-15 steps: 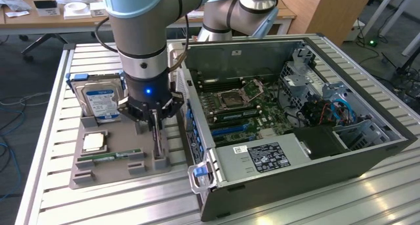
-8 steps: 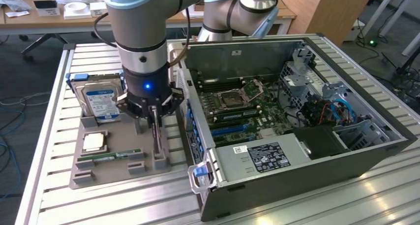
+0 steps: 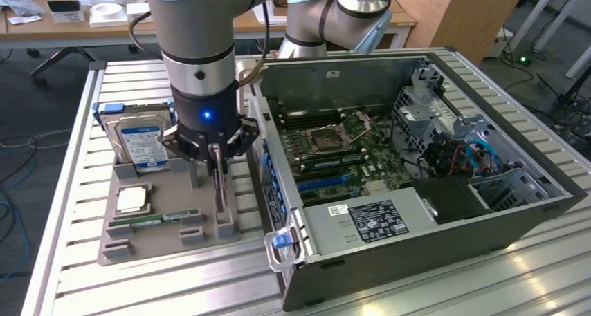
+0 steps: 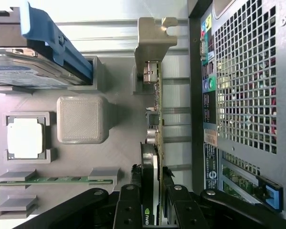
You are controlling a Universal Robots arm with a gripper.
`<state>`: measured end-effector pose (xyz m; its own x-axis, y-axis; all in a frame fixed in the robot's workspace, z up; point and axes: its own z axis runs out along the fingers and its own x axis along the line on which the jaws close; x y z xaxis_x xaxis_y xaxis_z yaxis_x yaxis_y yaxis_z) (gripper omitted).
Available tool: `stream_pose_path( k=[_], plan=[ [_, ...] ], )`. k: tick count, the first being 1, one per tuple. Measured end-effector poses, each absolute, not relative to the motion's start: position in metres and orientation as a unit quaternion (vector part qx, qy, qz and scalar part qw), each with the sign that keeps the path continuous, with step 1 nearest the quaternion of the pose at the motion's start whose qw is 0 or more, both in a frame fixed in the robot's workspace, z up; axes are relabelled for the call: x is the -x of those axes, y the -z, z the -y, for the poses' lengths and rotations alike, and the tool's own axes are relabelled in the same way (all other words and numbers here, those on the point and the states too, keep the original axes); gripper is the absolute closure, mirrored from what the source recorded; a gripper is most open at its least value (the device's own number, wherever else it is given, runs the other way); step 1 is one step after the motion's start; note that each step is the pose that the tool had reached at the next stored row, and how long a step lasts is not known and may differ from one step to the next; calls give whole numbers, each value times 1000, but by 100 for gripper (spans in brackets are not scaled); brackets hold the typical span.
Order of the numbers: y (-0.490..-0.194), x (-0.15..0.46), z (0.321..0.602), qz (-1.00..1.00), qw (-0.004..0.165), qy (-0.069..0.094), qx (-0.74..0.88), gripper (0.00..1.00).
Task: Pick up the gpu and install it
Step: 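Pick up the gpu and move the gpu toward the slot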
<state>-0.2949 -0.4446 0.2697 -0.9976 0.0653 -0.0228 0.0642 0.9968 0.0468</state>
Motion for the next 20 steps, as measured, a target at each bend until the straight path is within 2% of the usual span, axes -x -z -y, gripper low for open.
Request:
stream_pose_path(
  k=[20],
  plan=[
    [-341, 295, 445, -999, 12, -23, -32, 73]
  ],
)
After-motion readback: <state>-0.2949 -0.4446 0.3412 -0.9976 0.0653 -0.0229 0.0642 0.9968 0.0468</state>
